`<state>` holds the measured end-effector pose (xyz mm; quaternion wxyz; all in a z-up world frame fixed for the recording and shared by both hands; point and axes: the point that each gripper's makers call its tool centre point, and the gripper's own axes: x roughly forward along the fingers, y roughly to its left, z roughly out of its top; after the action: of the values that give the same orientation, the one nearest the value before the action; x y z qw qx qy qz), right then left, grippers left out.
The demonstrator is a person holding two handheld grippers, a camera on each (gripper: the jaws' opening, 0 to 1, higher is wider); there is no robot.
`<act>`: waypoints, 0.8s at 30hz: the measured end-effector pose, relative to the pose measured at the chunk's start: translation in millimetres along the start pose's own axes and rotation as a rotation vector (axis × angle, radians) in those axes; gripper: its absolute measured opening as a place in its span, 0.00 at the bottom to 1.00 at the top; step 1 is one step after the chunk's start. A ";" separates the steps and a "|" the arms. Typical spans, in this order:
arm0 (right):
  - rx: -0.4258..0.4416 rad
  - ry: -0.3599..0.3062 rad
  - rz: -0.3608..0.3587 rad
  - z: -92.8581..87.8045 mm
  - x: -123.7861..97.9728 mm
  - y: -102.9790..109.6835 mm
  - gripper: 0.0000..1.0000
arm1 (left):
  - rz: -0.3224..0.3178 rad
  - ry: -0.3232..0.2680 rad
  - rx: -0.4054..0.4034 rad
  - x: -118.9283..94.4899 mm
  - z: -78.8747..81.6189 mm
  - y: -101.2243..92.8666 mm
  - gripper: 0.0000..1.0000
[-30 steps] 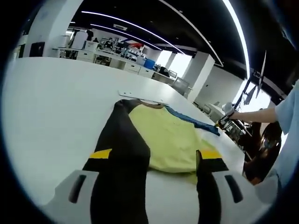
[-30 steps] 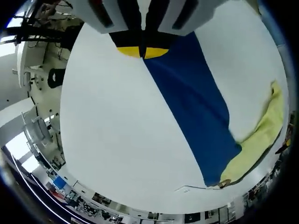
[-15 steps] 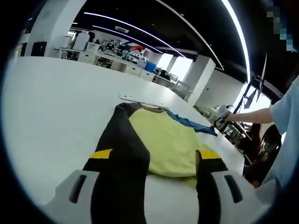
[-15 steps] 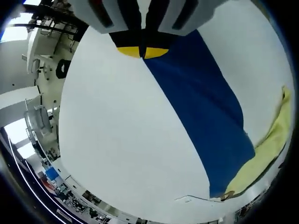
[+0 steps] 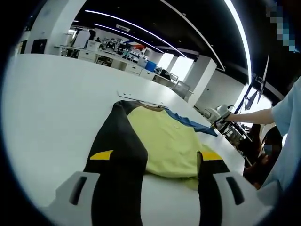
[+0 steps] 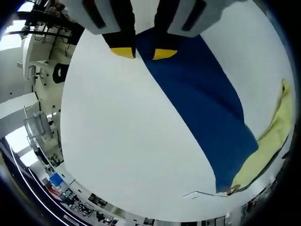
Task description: Fold the garment on the visible template until the final outline fits inside the template.
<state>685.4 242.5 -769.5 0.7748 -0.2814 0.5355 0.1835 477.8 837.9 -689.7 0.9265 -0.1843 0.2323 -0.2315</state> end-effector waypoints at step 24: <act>0.493 -0.256 0.189 -18.5 -25.5 14.9 0.52 | -0.020 -0.009 0.007 0.8 4.6 -8.6 0.68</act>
<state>654.1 242.8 -754.2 0.8606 -0.0083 0.4857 0.1532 477.9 831.4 -682.3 0.9258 -0.1845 0.2254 -0.2408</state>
